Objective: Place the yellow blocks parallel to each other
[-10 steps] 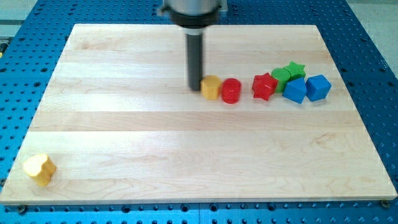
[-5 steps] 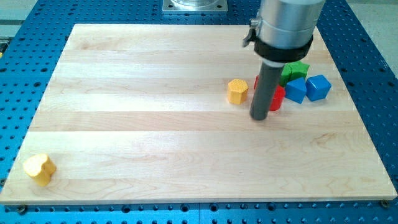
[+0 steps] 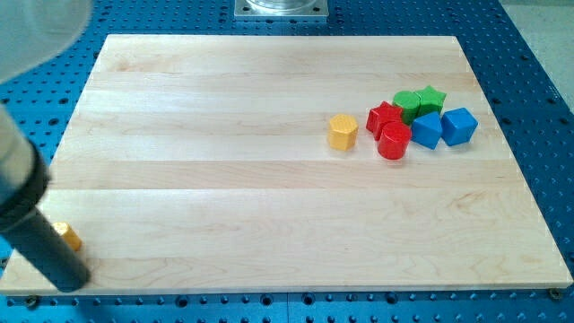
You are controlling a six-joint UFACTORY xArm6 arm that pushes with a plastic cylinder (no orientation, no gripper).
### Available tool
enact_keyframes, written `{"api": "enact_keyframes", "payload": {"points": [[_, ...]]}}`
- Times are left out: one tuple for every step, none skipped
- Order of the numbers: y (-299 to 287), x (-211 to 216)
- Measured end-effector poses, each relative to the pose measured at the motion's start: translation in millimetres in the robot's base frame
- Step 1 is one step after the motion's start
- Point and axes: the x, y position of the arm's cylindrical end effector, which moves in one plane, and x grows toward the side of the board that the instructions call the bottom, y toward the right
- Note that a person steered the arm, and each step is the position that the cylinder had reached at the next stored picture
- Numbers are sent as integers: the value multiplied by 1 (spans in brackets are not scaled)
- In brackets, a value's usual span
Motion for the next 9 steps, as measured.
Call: {"api": "enact_keyframes", "payload": {"points": [[2, -24], [14, -53], [15, -1], [7, 2], [-34, -21], [39, -73], [71, -107], [59, -45], [-10, -55]]}}
